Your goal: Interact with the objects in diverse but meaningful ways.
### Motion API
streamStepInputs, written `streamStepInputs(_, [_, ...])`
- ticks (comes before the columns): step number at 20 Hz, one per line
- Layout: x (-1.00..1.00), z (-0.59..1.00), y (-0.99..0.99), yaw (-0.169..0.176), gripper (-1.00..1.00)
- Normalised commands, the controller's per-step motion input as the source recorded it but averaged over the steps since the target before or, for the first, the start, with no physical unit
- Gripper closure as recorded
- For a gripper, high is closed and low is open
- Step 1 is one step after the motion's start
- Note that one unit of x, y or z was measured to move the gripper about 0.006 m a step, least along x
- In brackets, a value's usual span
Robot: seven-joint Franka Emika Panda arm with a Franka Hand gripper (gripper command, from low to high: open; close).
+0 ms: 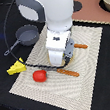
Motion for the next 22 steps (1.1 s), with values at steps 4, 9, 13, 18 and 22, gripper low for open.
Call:
streamStepInputs(4, [-0.06, 0.96, -0.04, 0.0, 1.0])
streamStepInputs(9, [-0.24, 1.0, -0.01, 0.0, 1.0])
streamStepInputs(13, [-0.47, 0.97, -0.04, 0.0, 1.0])
streamStepInputs(18, [-0.63, 0.64, -0.36, 0.0, 1.0])
streamStepInputs(22, [-0.62, 0.39, -0.57, 0.001, 1.0])
